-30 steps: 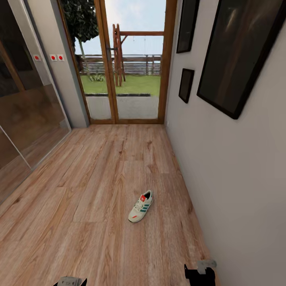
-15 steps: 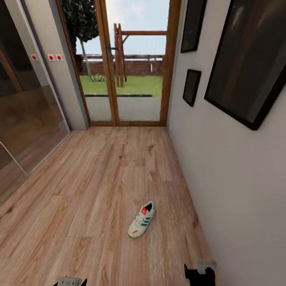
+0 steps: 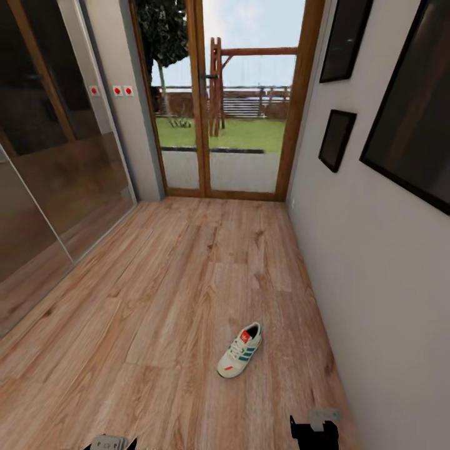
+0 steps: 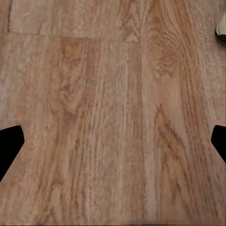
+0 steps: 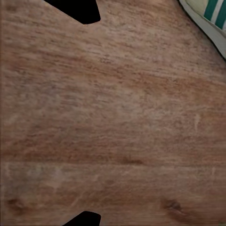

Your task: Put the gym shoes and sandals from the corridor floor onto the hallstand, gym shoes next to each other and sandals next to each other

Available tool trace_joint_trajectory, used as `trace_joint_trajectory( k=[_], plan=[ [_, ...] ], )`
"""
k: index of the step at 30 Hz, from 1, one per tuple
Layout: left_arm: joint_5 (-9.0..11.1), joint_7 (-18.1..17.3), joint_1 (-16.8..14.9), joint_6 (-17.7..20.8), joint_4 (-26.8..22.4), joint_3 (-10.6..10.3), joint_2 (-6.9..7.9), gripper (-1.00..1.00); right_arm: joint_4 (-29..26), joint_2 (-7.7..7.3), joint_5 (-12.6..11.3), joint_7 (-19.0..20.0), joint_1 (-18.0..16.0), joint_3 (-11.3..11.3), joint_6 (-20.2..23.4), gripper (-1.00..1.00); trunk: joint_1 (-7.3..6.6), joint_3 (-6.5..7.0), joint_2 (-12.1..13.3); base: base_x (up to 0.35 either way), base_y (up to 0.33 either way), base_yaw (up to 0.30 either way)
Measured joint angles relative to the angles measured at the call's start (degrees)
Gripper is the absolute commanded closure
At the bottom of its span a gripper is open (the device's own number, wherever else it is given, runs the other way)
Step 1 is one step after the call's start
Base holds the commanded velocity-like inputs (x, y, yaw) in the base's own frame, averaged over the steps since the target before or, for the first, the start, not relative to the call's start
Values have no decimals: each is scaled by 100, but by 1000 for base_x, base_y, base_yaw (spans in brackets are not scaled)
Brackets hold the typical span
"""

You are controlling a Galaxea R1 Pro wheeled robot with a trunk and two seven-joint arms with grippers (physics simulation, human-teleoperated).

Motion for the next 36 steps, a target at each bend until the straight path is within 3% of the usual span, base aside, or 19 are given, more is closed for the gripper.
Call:
trace_joint_trajectory(
  k=[36],
  plan=[
    [0,1,-1,-2,0,0,-9,-100,3,0,0,0,-1,0,0,-100,0,0,0,0,0,277]
  ],
)
